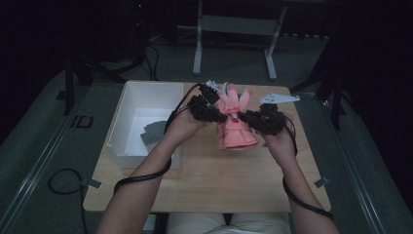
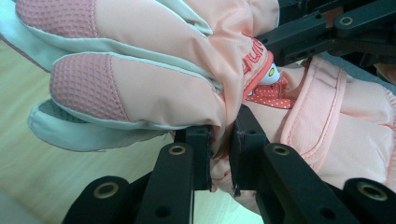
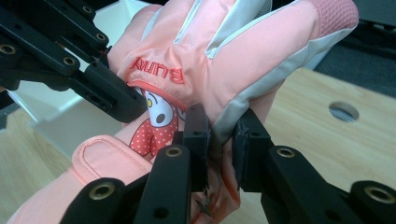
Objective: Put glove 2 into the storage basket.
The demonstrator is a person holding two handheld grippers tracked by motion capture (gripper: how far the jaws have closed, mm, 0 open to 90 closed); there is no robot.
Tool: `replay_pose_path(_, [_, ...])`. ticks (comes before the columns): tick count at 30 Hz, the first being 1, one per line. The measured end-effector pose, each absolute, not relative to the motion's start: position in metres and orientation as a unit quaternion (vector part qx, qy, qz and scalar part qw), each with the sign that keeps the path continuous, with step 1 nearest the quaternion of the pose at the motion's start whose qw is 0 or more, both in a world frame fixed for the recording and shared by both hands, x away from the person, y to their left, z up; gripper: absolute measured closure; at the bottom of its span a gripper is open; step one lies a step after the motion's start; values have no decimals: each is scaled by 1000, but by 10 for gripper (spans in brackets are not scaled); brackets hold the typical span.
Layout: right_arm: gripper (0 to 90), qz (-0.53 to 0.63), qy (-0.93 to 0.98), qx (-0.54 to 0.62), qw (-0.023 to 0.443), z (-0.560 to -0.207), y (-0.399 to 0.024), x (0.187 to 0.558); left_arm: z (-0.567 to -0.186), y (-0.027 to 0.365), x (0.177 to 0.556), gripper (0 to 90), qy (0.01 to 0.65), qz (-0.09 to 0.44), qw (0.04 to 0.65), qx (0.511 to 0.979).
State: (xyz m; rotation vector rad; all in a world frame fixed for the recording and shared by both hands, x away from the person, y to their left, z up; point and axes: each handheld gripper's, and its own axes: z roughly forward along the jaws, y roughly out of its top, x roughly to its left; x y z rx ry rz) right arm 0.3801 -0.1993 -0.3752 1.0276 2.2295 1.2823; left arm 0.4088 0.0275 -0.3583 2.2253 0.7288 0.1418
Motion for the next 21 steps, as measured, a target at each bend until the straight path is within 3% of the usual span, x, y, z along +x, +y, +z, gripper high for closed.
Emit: replay_pose_path(21, [773,475,804,313,173,-333,-115,396,-311,113,400,798,325,96,369,865])
